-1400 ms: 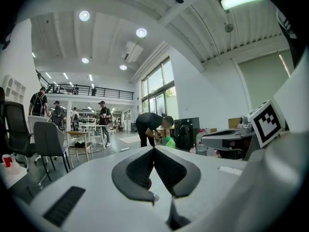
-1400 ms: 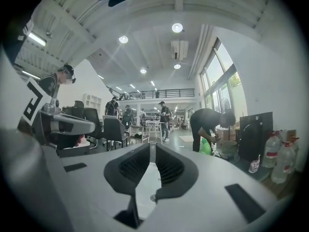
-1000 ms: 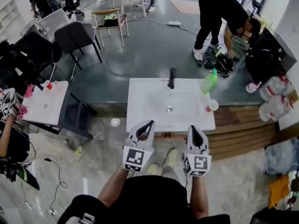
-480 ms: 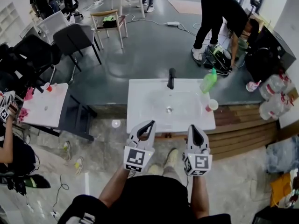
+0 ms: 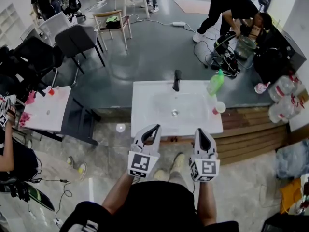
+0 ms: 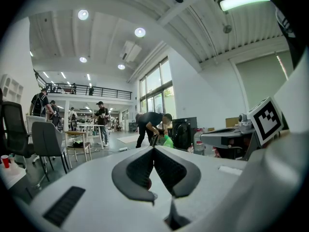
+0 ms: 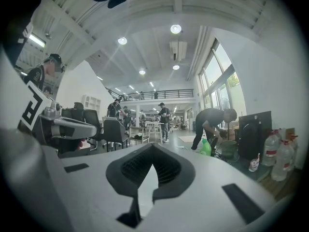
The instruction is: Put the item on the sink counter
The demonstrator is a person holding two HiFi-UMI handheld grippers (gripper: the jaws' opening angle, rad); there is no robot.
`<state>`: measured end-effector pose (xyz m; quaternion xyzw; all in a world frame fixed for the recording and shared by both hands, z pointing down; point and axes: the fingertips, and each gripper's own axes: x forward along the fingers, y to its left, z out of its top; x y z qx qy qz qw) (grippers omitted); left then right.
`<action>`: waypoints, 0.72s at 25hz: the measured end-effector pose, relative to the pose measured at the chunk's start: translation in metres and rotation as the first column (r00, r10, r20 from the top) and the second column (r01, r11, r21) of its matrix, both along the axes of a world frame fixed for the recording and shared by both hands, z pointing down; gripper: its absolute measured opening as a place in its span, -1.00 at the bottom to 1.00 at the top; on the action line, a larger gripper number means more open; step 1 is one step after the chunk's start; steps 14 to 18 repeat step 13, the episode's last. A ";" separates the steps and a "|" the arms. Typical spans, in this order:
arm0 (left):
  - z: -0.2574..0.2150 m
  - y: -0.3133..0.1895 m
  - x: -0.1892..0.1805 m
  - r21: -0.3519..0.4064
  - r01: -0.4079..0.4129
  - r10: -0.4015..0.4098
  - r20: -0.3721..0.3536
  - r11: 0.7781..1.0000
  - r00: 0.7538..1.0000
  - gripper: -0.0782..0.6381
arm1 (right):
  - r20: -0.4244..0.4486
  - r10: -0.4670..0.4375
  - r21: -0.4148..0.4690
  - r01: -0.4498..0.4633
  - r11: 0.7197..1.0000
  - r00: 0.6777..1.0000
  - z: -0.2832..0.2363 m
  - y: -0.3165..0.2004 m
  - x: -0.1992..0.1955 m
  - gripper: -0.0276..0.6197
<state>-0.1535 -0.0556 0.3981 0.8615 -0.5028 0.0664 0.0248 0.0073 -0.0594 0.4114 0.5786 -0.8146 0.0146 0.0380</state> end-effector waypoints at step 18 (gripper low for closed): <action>-0.006 -0.002 0.009 0.035 -0.002 0.001 0.007 0.999 1.000 -0.78 | -0.003 0.011 -0.006 -0.011 1.000 1.000 0.002 0.000 0.011 -0.92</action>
